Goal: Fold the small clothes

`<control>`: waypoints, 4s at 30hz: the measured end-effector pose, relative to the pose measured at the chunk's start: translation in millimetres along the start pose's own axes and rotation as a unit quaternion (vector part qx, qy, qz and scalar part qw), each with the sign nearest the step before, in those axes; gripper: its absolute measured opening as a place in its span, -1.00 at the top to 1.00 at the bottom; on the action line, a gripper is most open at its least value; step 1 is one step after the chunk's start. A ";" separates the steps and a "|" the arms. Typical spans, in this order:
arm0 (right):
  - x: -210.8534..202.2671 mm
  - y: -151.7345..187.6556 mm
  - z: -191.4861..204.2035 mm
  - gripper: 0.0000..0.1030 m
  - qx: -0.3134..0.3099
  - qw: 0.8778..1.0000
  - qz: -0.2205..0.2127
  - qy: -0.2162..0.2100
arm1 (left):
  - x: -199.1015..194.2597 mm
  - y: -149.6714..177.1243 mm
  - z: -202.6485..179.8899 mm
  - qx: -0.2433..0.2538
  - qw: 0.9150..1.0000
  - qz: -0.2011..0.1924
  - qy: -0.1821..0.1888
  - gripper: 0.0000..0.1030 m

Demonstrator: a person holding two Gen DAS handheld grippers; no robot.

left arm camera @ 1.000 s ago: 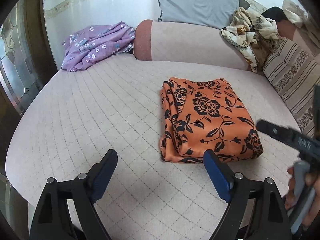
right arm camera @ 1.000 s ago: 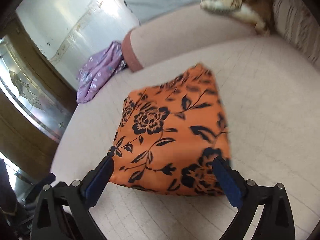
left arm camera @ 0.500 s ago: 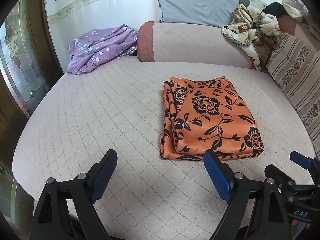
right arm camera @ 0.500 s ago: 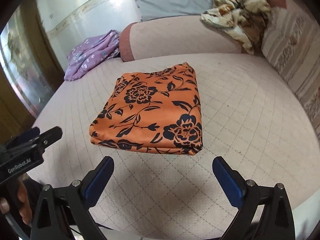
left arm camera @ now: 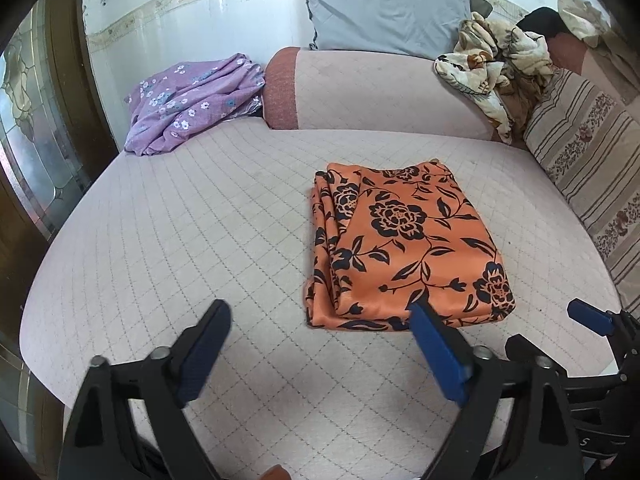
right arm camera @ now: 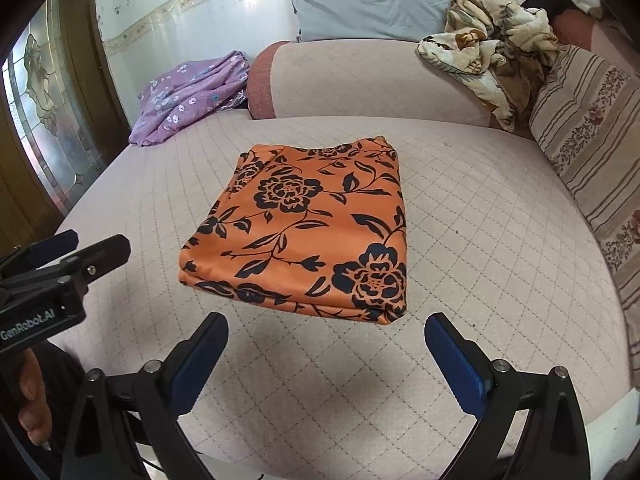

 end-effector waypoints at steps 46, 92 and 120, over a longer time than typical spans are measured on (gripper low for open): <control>105.4 -38.0 -100.0 -0.48 0.223 0.949 0.082 -0.205 | 111.2 -32.8 8.2 -0.013 0.998 0.051 0.043 -0.80; 129.9 -72.4 -27.5 -0.59 0.125 0.977 0.094 -0.147 | 73.2 -27.2 12.5 0.000 0.999 0.052 0.001 -0.83; -8.0 9.8 -10.2 -0.77 0.025 0.999 0.023 -0.021 | -8.0 -3.8 2.2 -0.028 0.999 0.021 0.029 -0.86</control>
Point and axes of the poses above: each gripper's, at about its wrist camera, not at the fingertips, and x roughly the way its jaws point, z to its left, y to its underside, the point moved 7 cm from there along x, roughly the way its jaws point, and after that the axes turned 3 degrees about -y, right-handed, at the moved point
